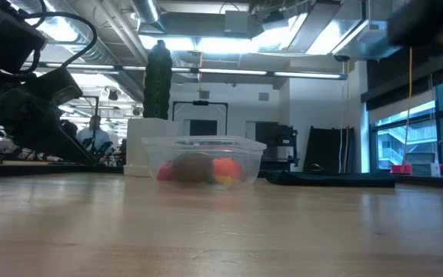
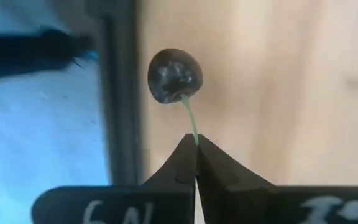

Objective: Pick and placing Produce into tupperware
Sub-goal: Put the black cherry into the transparent container

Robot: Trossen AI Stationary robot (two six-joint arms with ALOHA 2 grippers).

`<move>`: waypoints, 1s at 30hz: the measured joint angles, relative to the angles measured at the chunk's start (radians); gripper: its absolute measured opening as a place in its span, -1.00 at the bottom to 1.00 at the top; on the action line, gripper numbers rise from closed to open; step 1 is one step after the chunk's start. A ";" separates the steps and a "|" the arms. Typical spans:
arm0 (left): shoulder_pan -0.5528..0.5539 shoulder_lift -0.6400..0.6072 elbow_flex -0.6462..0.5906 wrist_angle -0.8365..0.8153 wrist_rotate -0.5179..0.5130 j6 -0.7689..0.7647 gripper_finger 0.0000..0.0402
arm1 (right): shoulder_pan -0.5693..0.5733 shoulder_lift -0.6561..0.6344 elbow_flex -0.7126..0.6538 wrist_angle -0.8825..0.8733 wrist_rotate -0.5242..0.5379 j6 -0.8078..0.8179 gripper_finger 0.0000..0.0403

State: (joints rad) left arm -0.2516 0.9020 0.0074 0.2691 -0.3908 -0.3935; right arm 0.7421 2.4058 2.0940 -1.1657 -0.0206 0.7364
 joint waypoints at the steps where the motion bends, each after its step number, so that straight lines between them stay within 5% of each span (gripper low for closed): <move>1: 0.000 0.000 0.000 0.000 0.000 0.000 0.04 | -0.006 0.000 0.022 -0.056 0.002 -0.018 -0.98; 8: 0.000 0.000 0.000 0.000 0.000 0.000 0.04 | -0.099 0.000 0.224 -0.401 0.120 -0.229 -0.99; 19: 0.000 0.000 0.000 -0.014 0.017 -0.046 0.04 | -0.378 -0.091 0.240 -0.400 0.139 -0.581 -0.99; 30: 0.000 0.000 0.000 -0.021 0.016 -0.043 0.04 | -0.711 -0.111 0.246 -0.368 0.136 -0.764 -0.99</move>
State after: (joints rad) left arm -0.2516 0.9020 0.0073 0.2481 -0.3746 -0.4360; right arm 0.0312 2.2948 2.3403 -1.5333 0.1154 -0.0272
